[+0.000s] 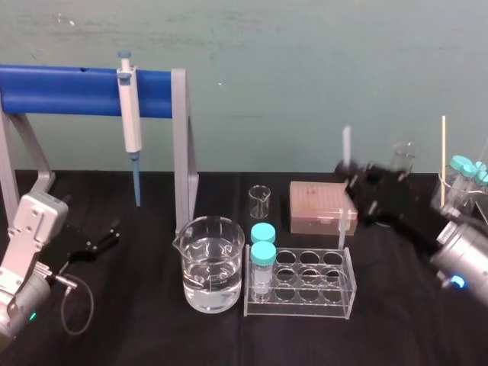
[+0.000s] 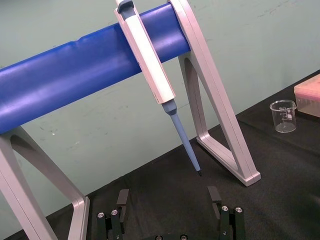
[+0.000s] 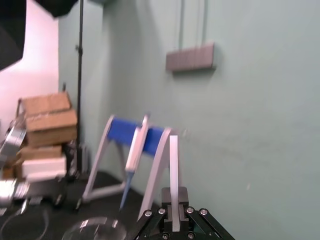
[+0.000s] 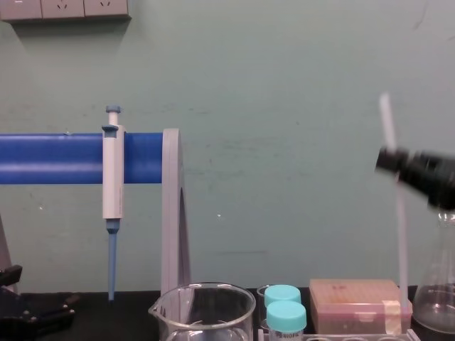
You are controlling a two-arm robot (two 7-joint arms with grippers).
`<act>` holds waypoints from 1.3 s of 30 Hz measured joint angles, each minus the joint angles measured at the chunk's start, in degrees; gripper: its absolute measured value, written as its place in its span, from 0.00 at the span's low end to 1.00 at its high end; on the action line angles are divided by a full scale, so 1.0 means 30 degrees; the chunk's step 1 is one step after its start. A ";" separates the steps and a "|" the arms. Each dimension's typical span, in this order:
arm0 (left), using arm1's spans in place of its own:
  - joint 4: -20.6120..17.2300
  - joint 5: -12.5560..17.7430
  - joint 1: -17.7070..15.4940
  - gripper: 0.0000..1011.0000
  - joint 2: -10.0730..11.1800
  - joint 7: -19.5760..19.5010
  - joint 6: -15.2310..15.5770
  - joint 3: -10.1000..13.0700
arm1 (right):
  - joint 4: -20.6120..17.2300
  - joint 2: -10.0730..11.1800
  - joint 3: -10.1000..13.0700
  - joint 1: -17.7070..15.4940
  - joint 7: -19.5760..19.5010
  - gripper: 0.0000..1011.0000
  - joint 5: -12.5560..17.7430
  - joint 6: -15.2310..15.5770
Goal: Pick up the stirring rod with one hand, then place it down.
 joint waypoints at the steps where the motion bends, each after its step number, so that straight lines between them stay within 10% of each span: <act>1: -0.0001 -0.0001 0.0000 0.99 0.0000 0.0001 -0.0001 -0.0001 | -0.0083 -0.0055 0.0138 0.0026 -0.0058 0.07 0.0055 -0.0063; 12: 0.0000 0.0000 0.0000 0.99 0.0000 0.0000 0.0000 0.0000 | -0.0450 -0.0709 0.1375 0.0472 -0.0932 0.07 0.0068 -0.0159; 39: 0.0000 -0.0001 0.0000 0.99 0.0000 0.0000 0.0000 0.0000 | -0.0547 -0.0747 0.1418 0.0299 -0.0635 0.07 -0.0308 0.0404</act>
